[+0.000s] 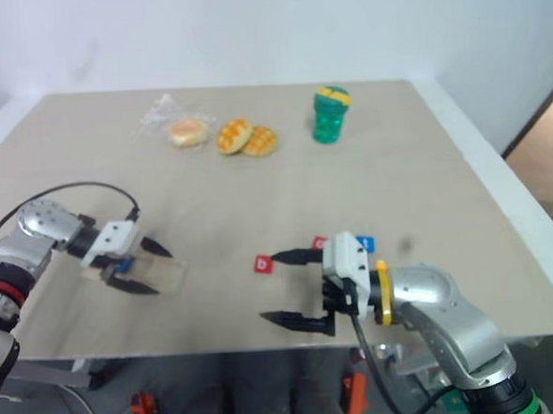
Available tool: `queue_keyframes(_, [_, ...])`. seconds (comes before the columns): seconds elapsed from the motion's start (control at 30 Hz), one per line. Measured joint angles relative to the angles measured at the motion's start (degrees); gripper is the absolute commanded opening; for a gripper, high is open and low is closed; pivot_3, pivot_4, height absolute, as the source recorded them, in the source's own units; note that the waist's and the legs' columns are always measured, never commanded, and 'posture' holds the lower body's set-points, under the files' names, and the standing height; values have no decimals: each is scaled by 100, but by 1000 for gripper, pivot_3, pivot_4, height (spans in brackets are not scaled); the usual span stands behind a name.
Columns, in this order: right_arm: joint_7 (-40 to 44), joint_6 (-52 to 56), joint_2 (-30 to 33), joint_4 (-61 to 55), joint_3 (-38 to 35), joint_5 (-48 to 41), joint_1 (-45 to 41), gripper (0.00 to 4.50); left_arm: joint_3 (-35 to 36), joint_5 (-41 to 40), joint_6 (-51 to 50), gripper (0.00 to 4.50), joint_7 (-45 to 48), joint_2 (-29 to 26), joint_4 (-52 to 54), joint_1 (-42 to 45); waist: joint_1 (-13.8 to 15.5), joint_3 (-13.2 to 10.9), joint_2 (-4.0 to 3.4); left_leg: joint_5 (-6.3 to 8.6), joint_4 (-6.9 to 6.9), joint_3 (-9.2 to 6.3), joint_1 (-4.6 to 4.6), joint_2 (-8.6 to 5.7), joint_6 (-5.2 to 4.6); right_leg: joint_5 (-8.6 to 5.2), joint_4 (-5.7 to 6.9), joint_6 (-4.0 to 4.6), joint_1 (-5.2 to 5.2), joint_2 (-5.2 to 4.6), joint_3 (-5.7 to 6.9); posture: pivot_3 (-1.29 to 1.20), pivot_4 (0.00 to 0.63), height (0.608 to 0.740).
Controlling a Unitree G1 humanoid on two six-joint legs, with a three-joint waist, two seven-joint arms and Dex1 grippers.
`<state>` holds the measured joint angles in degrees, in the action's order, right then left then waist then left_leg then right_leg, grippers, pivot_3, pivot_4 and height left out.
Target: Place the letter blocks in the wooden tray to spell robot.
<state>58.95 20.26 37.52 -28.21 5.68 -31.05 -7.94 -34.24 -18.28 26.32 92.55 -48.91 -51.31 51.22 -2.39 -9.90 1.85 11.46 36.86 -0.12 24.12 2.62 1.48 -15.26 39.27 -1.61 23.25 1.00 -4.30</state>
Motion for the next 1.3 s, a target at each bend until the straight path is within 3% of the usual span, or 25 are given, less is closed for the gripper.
queue_keyframes(0.2, [65,-227,-37,176,41,176,8,4500,133,31,-365,3223,-1,85,90,2,3,-1,0,0,13,-2,9,-2,1,2,0,-4,0,-3,2,0,150,740])
queue_keyframes(0.37, [35,-357,-163,299,90,313,8,4500,469,294,-1247,3223,-37,391,778,-6,17,-4,1,0,28,-8,21,-2,1,5,0,-8,1,-2,5,0,150,740])
queue_keyframes(0.87, [65,-585,-341,787,166,569,-377,4500,756,1607,-2913,3223,-1036,1313,2159,-58,33,-6,-7,0,39,-19,19,-6,0,7,4,-7,-7,2,7,0,150,740])
queue_keyframes(1.0, [84,-634,-393,902,193,651,-443,4500,768,1935,-3435,3223,-1343,1802,2321,40,155,-6,-11,-8,63,-28,19,-29,-8,8,3,-27,-36,-9,0,0,150,740])
queue_keyframes(1.3, [85,-707,-492,1054,296,729,-584,4500,753,2284,-4048,3223,-1838,2601,2398,227,144,-7,-12,-19,64,-14,23,-77,-23,22,-8,-79,-38,-43,-34,0,150,740])
